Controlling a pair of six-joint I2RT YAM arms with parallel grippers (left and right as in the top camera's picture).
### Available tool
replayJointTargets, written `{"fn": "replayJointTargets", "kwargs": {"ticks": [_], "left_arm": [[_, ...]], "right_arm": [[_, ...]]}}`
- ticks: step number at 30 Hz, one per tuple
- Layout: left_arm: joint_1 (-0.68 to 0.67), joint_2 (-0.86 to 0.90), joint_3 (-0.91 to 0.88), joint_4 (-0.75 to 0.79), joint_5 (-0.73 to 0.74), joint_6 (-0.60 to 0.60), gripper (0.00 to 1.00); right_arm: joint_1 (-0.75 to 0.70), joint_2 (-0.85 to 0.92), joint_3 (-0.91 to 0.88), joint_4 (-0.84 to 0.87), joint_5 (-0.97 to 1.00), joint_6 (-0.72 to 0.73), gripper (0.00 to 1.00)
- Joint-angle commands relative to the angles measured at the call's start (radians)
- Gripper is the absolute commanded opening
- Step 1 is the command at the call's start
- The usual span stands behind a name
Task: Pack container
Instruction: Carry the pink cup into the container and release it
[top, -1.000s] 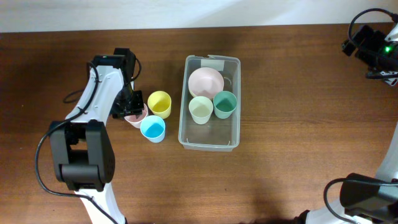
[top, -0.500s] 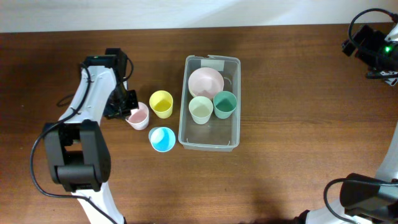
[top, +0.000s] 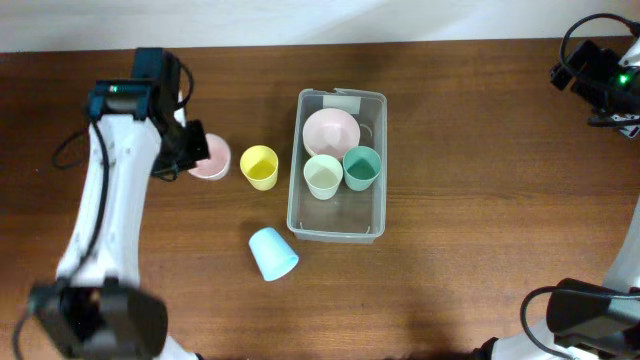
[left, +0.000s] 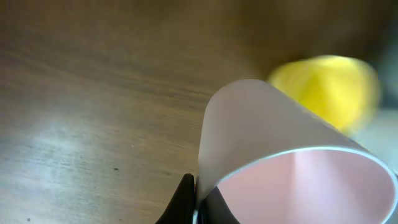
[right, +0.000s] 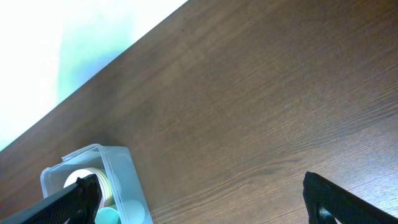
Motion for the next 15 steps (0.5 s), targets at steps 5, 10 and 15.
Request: {"fn": "replayJointTargets", "kwargs": {"ticks": [5,10,15], "left_arm": [[-0.234,-0.1,0.014,0.018,0.029,-0.01,0.01],[-0.388,-0.06,-0.011,0.077,0.027,-0.01,0.01],[-0.492,0.013,-0.013,0.132,0.031,-0.015,0.01]], "right_arm": [[-0.001,0.004,0.001,0.0,-0.002,0.008,0.99],[-0.001,0.004,0.001,0.0,-0.002,0.008,0.99],[-0.001,0.004,0.001,0.0,-0.002,0.008,0.99]]}}
